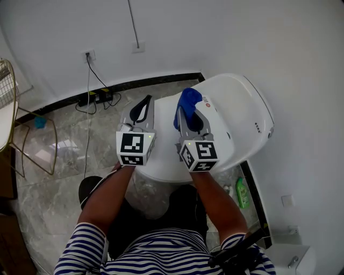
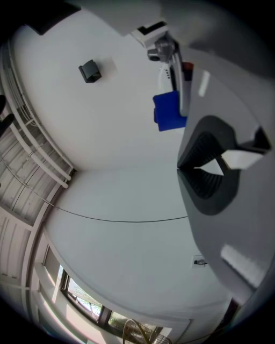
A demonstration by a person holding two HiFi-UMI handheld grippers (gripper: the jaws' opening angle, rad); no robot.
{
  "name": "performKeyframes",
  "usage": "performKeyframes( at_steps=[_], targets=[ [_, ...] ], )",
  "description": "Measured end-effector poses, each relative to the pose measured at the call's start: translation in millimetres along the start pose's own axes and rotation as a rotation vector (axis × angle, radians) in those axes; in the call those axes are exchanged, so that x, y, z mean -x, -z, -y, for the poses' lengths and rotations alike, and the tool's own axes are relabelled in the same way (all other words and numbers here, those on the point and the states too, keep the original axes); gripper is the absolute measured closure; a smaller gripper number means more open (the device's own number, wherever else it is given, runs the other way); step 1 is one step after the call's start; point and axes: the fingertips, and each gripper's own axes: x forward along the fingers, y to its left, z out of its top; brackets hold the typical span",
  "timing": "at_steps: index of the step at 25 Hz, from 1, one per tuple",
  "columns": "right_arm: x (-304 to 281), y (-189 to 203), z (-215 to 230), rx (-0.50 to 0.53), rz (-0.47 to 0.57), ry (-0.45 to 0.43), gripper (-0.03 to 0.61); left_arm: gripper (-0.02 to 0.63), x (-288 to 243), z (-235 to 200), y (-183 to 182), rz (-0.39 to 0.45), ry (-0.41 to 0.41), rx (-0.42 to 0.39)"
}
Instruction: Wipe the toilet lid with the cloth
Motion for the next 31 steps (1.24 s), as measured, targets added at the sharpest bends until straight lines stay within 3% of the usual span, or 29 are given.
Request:
performKeyframes(
  at_steps=[31],
  targets=[
    [-0.8, 1.3, -0.7, 0.011, -0.011, -0.009, 0.517, 0.609, -0.2, -1.2, -1.0, 0.003, -0.003, -0.009]
  ],
)
